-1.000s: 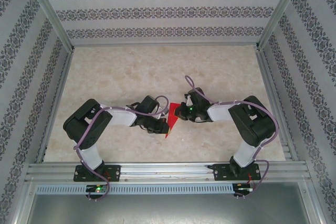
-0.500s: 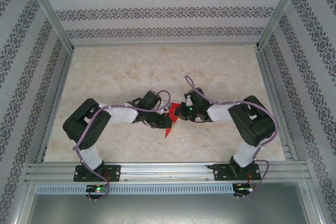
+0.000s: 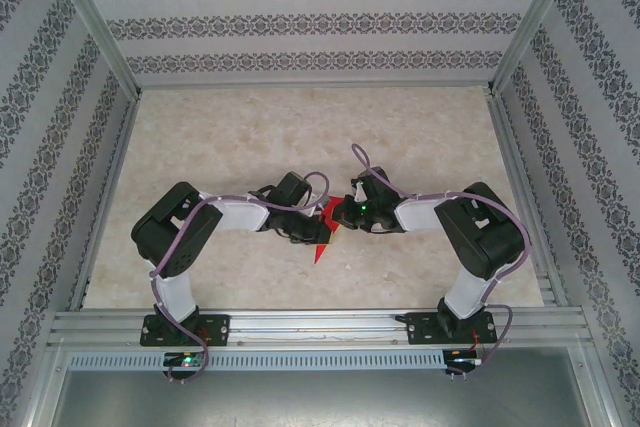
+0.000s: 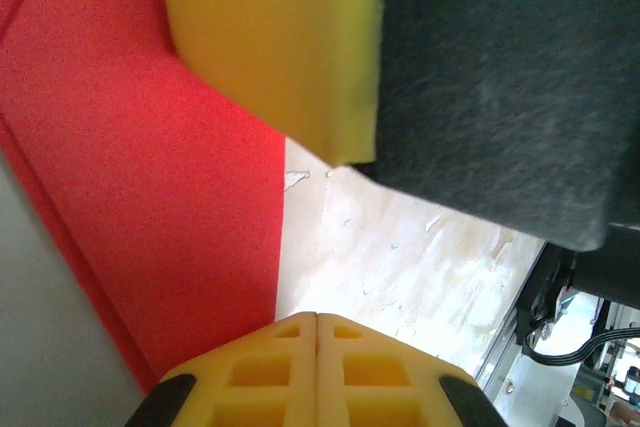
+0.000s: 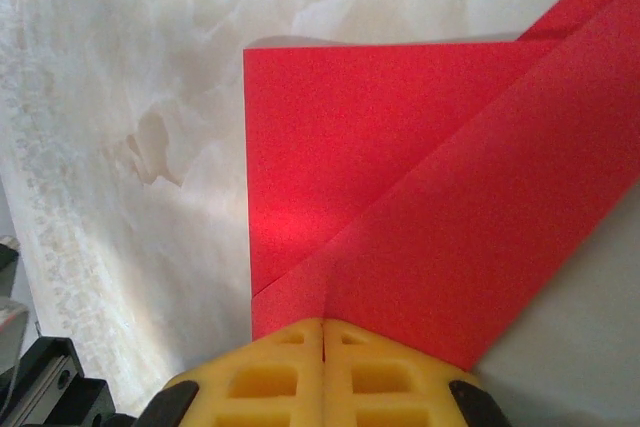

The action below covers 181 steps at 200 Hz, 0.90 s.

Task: Fold a paper plane with a square sheet of paper (fold left side to right side)
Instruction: Fold the wing for the fifth time at the center of the table.

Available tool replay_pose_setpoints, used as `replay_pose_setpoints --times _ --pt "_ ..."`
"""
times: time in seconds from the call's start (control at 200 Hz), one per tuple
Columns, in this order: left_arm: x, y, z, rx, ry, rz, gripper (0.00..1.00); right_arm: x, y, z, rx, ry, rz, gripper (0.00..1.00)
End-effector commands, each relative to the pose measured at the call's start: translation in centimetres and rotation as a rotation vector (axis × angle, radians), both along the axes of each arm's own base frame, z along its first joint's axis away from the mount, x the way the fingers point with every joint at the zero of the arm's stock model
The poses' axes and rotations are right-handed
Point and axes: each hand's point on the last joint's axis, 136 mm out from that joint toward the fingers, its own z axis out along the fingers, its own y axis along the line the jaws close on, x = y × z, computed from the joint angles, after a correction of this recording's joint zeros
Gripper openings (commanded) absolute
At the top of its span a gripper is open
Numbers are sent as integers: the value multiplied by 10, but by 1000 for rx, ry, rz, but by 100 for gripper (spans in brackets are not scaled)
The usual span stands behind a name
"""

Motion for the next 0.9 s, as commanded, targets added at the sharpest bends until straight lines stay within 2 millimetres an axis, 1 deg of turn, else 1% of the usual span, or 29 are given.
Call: replay_pose_setpoints --times 0.0,0.31,0.73,0.899 --pt "-3 6 -8 4 28 9 0 -24 -27 -46 -163 113 -18 0" --pt "-21 20 -22 43 62 1 0 -26 -32 -50 -184 127 -18 0" --pt "-52 38 -26 61 80 -28 0 -28 -39 -54 -196 140 -25 0" --pt "-61 43 -26 65 82 -36 0 -30 -42 -56 -200 145 -29 0"
